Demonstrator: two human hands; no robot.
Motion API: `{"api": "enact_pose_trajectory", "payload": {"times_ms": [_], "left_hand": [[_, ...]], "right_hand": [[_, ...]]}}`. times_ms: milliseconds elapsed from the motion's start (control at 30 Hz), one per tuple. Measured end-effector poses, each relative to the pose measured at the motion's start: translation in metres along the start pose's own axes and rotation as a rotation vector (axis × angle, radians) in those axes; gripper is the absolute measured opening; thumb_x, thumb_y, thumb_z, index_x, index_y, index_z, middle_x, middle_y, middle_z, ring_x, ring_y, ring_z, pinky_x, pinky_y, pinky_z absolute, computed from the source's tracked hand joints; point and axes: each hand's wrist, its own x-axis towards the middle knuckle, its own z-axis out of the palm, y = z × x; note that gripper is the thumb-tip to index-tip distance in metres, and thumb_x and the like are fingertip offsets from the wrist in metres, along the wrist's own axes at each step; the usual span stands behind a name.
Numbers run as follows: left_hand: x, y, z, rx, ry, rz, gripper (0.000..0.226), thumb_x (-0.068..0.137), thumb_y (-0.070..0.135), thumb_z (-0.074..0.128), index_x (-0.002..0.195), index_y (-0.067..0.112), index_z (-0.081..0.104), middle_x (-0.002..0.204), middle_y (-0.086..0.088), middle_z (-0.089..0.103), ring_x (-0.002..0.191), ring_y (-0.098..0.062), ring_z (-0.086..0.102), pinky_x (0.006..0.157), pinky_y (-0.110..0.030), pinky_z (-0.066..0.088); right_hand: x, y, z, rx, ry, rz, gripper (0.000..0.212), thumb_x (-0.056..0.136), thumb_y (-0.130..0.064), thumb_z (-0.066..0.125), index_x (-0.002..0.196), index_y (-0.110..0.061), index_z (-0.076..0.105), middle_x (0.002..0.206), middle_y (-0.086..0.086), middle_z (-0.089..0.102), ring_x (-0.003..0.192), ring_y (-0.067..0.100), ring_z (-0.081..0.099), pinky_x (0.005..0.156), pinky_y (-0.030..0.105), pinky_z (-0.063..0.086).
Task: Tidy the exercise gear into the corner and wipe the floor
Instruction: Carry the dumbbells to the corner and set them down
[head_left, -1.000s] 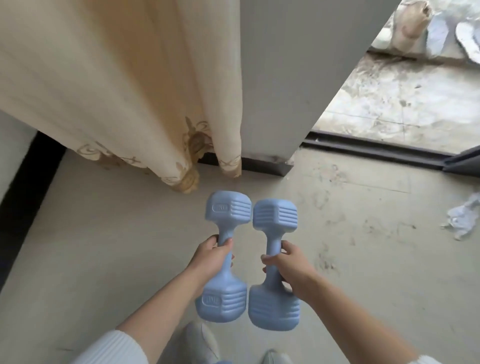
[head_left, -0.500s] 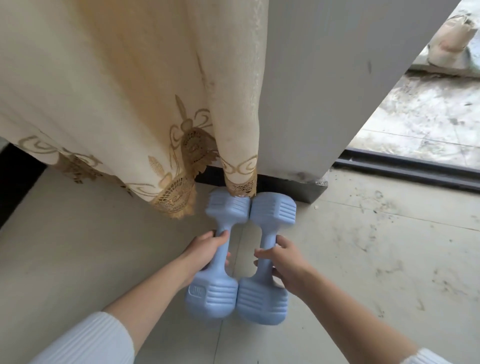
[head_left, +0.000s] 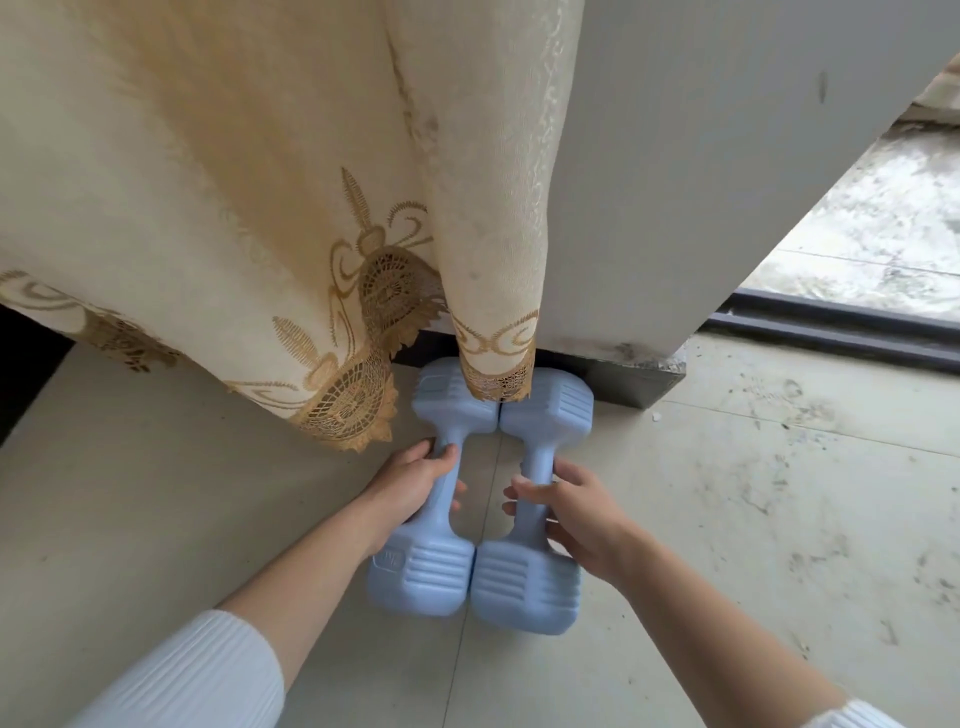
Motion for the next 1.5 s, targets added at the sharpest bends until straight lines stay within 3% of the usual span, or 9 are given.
{"api": "enact_pose_trajectory", "payload": {"times_ms": [133,200,267,400,467,533,800,1067,1500], "left_hand": [[0.002,-0.005,0.003,0.196,0.065,0.075,0.029,0.096,0.044,0.047,0.116,0.026,0.058,0.106,-0.008,0.07,0.093,-0.02,0.067,0.09,-0.036,0.052],[0.001,-0.006,0.004,0.36,0.062,0.075,0.045,0.097,0.049,0.039,0.135,0.026,0.045,0.131,-0.005,0.058,0.121,-0.024,0.054,0.101,-0.031,0.04],[-0.002,-0.007,0.007,0.468,0.055,0.046,0.055,0.098,0.051,0.033,0.147,0.024,0.029,0.145,-0.004,0.044,0.133,-0.026,0.041,0.1,-0.029,0.032],[-0.018,-0.003,0.009,0.523,0.153,0.044,0.062,0.098,0.051,0.029,0.152,0.024,0.016,0.156,-0.003,0.028,0.14,-0.025,0.031,0.11,-0.035,0.027],[-0.044,0.007,0.009,0.562,0.212,0.041,0.06,0.098,0.048,0.029,0.152,0.026,0.014,0.155,-0.004,0.029,0.139,-0.026,0.033,0.11,-0.037,0.029],[-0.084,0.019,0.009,0.589,0.239,0.051,0.057,0.099,0.045,0.029,0.152,0.028,0.017,0.153,-0.005,0.032,0.136,-0.026,0.035,0.107,-0.038,0.032],[-0.3,0.086,-0.018,0.554,0.379,0.074,0.044,0.099,0.036,0.033,0.141,0.024,0.039,0.14,-0.004,0.048,0.13,-0.023,0.041,0.104,-0.035,0.036],[-0.529,0.137,-0.023,0.461,0.598,0.05,0.042,0.099,0.032,0.032,0.139,0.022,0.041,0.138,-0.003,0.049,0.126,-0.022,0.043,0.101,-0.036,0.04],[-0.872,0.065,0.131,0.238,1.143,-0.196,0.038,0.098,0.027,0.035,0.132,0.015,0.044,0.135,-0.004,0.048,0.122,-0.023,0.043,0.093,-0.038,0.043]], "right_hand": [[-0.003,-0.003,0.002,-0.209,0.05,-0.034,0.02,0.088,-0.018,0.066,0.102,-0.005,0.06,0.088,0.008,0.067,0.07,0.013,0.064,0.065,0.027,0.049],[-0.002,-0.008,0.007,-0.297,0.1,-0.053,0.011,0.088,-0.015,0.064,0.094,-0.007,0.059,0.084,0.008,0.069,0.062,0.008,0.063,0.055,0.019,0.046],[0.001,-0.01,0.011,-0.394,0.121,-0.056,0.008,0.087,-0.016,0.063,0.09,-0.013,0.056,0.091,0.009,0.072,0.066,0.011,0.063,0.055,0.021,0.044],[-0.012,-0.01,0.01,-0.65,0.213,-0.118,0.03,0.087,-0.025,0.061,0.113,-0.012,0.052,0.111,0.007,0.061,0.099,0.024,0.06,0.085,0.038,0.049],[-0.039,-0.017,0.014,-0.778,0.274,-0.15,0.05,0.089,-0.025,0.059,0.134,-0.012,0.043,0.13,0.008,0.051,0.119,0.027,0.051,0.096,0.039,0.044],[-0.078,-0.029,0.024,-0.799,0.279,-0.152,0.058,0.09,-0.026,0.059,0.142,-0.013,0.038,0.14,0.005,0.045,0.127,0.025,0.046,0.103,0.039,0.04],[-0.272,-0.104,0.092,-1.139,0.094,-0.247,0.048,0.09,-0.027,0.056,0.136,-0.018,0.046,0.137,0.002,0.049,0.121,0.024,0.05,0.099,0.037,0.042],[-0.466,-0.174,0.151,-1.432,-0.136,-0.409,0.052,0.089,-0.028,0.052,0.14,-0.022,0.042,0.137,0.003,0.048,0.121,0.024,0.05,0.094,0.036,0.045],[-0.765,-0.113,0.146,-1.832,-0.667,-0.785,0.056,0.091,-0.038,0.053,0.143,-0.023,0.038,0.141,0.002,0.043,0.129,0.022,0.041,0.1,0.032,0.037]]}}
